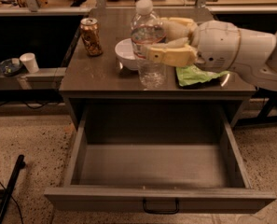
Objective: Pick water bottle from top drawer and place on counter
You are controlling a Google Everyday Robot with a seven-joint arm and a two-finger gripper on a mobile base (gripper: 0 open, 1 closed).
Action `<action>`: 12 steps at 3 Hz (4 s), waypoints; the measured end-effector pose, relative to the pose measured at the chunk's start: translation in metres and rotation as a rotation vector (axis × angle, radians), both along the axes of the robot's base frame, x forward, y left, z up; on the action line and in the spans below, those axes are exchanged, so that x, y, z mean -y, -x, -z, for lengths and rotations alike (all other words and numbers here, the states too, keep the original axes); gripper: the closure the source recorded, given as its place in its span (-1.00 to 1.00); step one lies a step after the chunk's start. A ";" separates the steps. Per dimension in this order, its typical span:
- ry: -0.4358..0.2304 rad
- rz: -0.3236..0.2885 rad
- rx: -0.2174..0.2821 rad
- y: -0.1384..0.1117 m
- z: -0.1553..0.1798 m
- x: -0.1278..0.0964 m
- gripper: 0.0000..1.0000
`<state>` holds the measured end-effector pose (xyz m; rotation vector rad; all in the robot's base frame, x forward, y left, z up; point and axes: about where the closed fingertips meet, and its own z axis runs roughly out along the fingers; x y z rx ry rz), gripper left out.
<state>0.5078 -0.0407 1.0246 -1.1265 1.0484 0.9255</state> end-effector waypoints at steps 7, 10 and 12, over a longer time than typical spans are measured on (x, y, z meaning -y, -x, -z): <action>-0.055 0.132 0.005 0.011 -0.001 0.021 1.00; -0.020 0.174 -0.063 -0.070 0.056 0.017 1.00; -0.061 0.259 -0.098 -0.101 0.082 0.031 1.00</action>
Offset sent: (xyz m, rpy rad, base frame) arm -0.0269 -0.0390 -0.0116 0.0166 0.0576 -0.2302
